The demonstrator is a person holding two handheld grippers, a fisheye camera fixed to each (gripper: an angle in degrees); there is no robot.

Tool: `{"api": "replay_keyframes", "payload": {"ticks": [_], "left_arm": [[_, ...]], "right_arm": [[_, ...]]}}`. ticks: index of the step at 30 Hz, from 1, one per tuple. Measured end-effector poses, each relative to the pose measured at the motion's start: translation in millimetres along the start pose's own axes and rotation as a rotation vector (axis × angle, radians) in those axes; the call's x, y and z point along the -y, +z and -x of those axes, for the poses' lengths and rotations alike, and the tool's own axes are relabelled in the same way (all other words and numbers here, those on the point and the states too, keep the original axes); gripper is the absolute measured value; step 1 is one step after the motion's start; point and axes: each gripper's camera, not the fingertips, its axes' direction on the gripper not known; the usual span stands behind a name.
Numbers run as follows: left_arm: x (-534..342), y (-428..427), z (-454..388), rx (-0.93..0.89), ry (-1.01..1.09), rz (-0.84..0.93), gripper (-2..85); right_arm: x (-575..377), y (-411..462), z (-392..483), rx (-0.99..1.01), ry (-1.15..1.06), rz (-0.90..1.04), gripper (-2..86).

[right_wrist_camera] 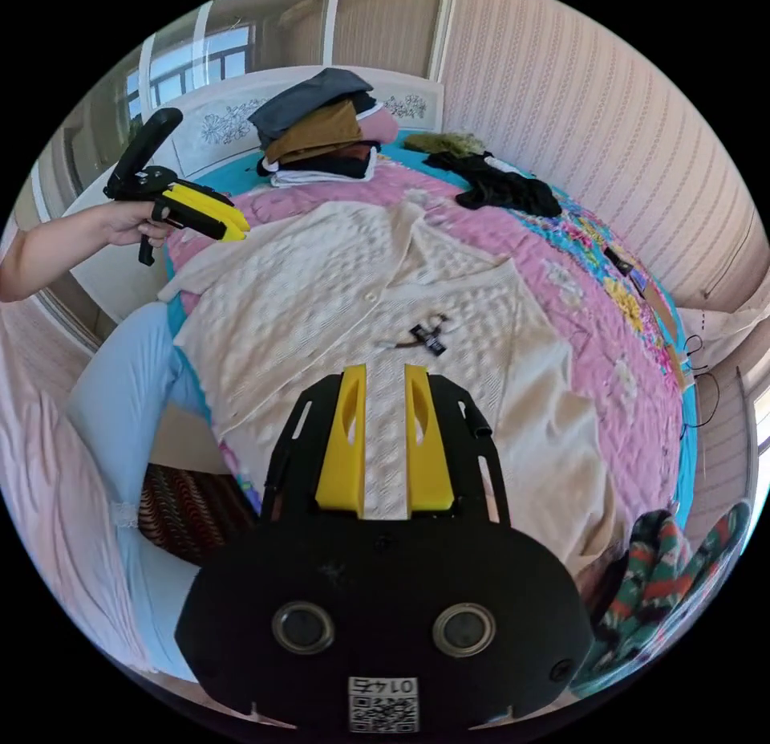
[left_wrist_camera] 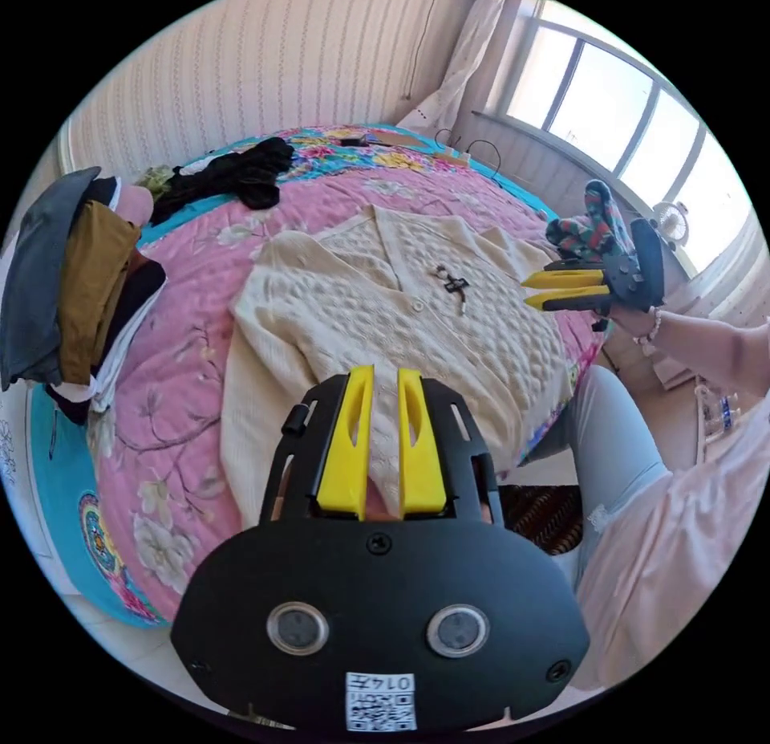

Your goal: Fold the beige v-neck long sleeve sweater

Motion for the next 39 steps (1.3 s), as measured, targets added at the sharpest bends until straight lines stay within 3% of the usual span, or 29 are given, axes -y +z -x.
{"api": "replay_keyframes", "payload": {"ticks": [8, 10, 14, 18, 22, 27, 32, 34, 39], "left_arm": [[145, 61, 120, -0.017, -0.129, 0.006, 10.0], [163, 94, 134, -0.014, -0.126, 0.099, 11.8], [170, 123, 153, -0.043, -0.17, 0.202, 9.0], [181, 90, 168, -0.118, -0.161, 0.056, 4.1], [186, 92, 177, 0.014, -0.11, 0.08, 4.0], [174, 81, 210, -0.05, -0.207, 0.083, 4.9], [129, -39, 232, -0.047, -0.134, -0.126, 6.9], [64, -105, 239, -0.026, -0.128, -0.208, 6.6], [-104, -191, 256, 0.123, -0.322, -0.096, 6.3]], "right_arm": [[131, 88, -113, -0.097, 0.131, 0.099, 14.0], [154, 118, -132, -0.054, 0.199, 0.13, 14.3], [172, 157, -147, -0.025, 0.282, 0.216, 8.7], [184, 149, -164, 0.067, 0.312, 0.166, 1.6], [190, 137, -187, 0.058, 0.394, 0.103, 0.8], [187, 163, -182, 0.019, 0.434, 0.162, 2.4], [192, 116, -144, -0.097, 0.367, -0.025, 4.9], [183, 79, -102, -0.108, 0.304, -0.134, 5.2], [161, 51, 29, 0.094, 0.11, -0.173, 5.4]]}}
